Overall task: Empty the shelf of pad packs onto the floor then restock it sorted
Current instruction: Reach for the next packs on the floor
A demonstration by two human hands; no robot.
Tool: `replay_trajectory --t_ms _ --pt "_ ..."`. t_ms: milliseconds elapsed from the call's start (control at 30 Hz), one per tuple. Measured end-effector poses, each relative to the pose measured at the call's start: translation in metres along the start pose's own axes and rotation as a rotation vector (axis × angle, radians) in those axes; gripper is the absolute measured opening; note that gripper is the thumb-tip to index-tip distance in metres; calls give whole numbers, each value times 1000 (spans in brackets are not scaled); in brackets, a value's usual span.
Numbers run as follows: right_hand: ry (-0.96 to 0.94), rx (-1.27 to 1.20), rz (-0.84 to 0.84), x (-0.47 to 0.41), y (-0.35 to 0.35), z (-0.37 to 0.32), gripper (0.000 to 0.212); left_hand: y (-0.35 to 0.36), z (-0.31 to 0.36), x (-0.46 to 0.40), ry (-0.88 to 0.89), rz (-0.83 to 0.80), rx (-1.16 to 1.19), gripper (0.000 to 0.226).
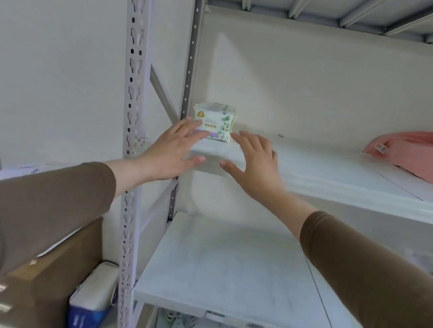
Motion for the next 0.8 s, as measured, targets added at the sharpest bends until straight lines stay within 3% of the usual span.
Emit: replay_trajectory --t_ms 367,800 --pt "-37 -12 -143 116 75 -63 69 62 -11 147 -65 -110 29 67" --pt "224 -93 -491 307 269 -131 69 227 -75 377 -71 -497 163 67"
Point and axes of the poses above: each hand's wrist, its own x-axis away from the middle knuckle, its own y-axis out of the palm, z = x × y, the point moved 7 cm from there along -x, towards the middle knuckle, and after that the axes turned 2 degrees about -z, right-handed, at the moved point
